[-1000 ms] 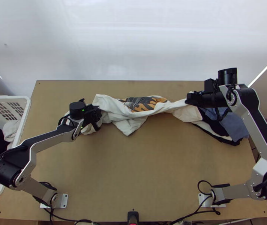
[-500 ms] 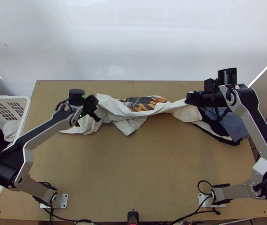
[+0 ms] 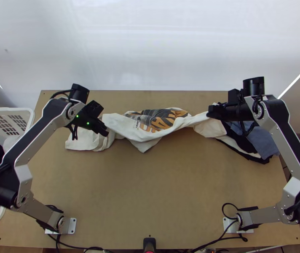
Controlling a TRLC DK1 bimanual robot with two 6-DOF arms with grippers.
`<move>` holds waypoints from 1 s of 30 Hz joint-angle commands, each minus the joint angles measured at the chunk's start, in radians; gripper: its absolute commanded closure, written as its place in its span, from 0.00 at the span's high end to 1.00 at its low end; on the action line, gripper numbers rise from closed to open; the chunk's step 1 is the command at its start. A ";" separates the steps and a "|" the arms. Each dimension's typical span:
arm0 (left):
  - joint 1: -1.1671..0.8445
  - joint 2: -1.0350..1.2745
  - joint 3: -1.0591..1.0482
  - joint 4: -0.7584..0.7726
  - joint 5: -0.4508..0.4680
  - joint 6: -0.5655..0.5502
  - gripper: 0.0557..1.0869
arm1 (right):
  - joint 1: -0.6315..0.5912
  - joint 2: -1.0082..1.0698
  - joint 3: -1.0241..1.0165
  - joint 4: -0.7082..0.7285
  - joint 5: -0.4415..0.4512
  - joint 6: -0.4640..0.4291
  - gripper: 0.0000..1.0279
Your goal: Fold the t-shirt
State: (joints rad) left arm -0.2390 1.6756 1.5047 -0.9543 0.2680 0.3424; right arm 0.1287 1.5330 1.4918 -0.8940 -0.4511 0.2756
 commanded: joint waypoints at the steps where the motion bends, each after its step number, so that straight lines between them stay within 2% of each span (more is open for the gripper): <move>1: 0.024 0.144 0.203 -0.258 0.128 -0.042 0.03 | 0.006 -0.002 0.002 0.000 0.000 0.002 0.03; 4: 0.070 0.355 0.450 -0.468 0.284 -0.069 0.03 | 0.006 -0.005 0.001 0.000 0.000 0.002 0.03; 5: 0.087 0.411 0.514 -0.494 0.338 -0.089 0.03 | 0.005 -0.007 0.001 0.000 0.000 0.002 0.03; 9: 0.144 0.587 0.726 -0.500 0.412 -0.227 0.03 | 0.005 -0.013 -0.005 0.000 0.000 0.001 0.03; 14: 0.225 0.719 0.824 -0.437 0.436 -0.395 0.03 | -0.001 -0.022 -0.019 0.000 0.000 0.001 0.03; 17: 0.268 0.728 0.819 -0.425 0.438 -0.433 0.03 | -0.006 -0.027 -0.033 0.000 0.000 -0.001 0.03; 30: 0.415 0.684 0.764 -0.403 0.436 -0.444 0.03 | 0.000 -0.019 -0.036 0.032 0.003 0.017 0.03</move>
State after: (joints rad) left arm 0.1192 2.3798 2.2917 -1.3640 0.7040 -0.0975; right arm 0.1238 1.5101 1.4536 -0.8757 -0.4519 0.2836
